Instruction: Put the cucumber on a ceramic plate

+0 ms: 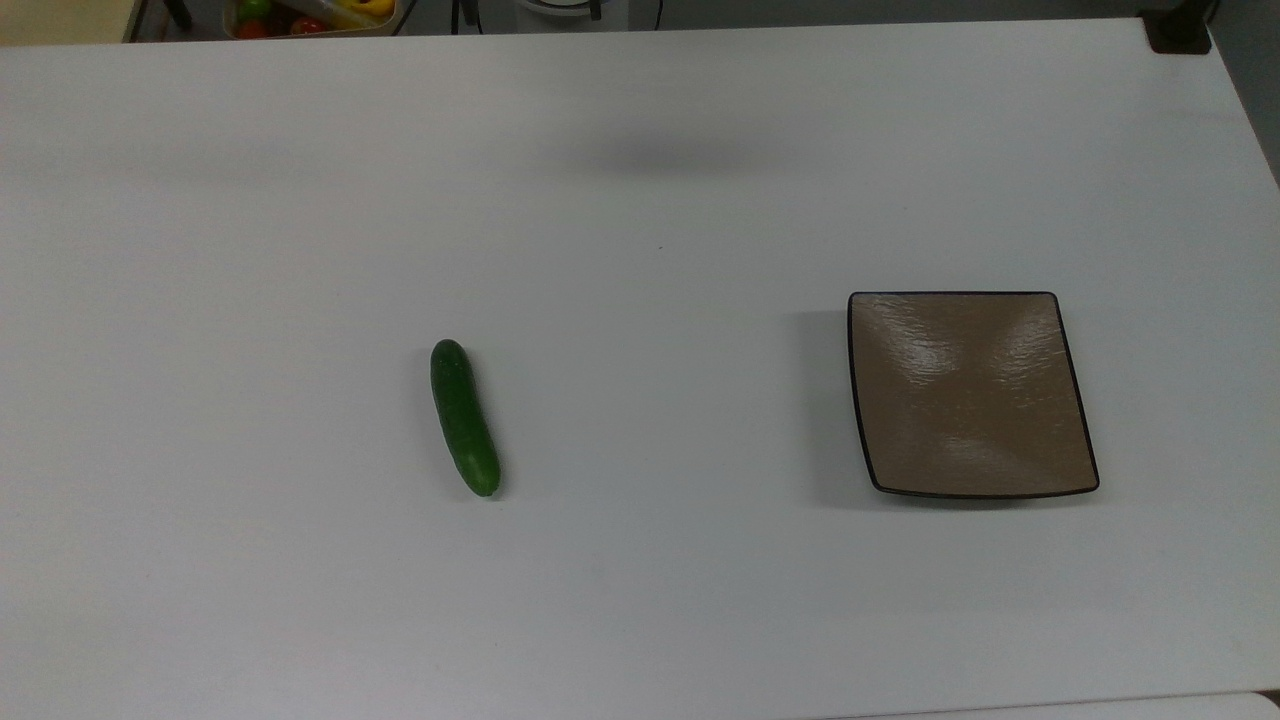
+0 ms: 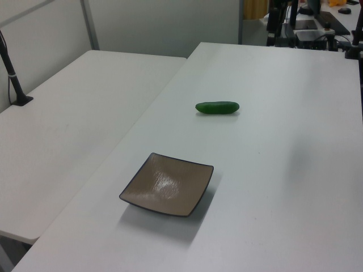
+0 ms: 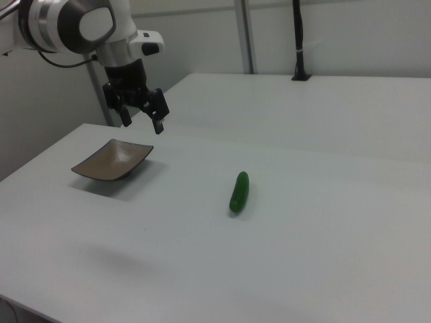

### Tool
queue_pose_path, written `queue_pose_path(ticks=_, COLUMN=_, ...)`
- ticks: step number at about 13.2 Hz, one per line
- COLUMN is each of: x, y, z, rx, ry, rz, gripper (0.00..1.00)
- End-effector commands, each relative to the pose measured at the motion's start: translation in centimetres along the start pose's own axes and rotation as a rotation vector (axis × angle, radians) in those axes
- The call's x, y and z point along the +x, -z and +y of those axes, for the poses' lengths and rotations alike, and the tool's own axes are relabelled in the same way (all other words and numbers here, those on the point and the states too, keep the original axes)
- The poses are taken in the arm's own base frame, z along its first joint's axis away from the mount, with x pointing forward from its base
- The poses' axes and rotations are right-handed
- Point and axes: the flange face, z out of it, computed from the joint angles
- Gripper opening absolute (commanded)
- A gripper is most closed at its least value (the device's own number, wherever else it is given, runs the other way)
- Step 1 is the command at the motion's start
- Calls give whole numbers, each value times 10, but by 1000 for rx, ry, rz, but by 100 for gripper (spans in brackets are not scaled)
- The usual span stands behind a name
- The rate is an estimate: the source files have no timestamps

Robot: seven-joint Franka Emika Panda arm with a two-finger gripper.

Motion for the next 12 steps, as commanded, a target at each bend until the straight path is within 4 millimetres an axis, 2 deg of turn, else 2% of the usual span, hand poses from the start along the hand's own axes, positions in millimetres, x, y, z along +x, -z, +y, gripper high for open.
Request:
queue_pose_path(ticks=1, x=-3, y=0, z=0, rx=19, ry=-6, rz=17, gripper=100)
queue_pose_path(ticks=12, x=-3, y=-2, z=-2, rx=20, ry=-2, rz=14, gripper=100)
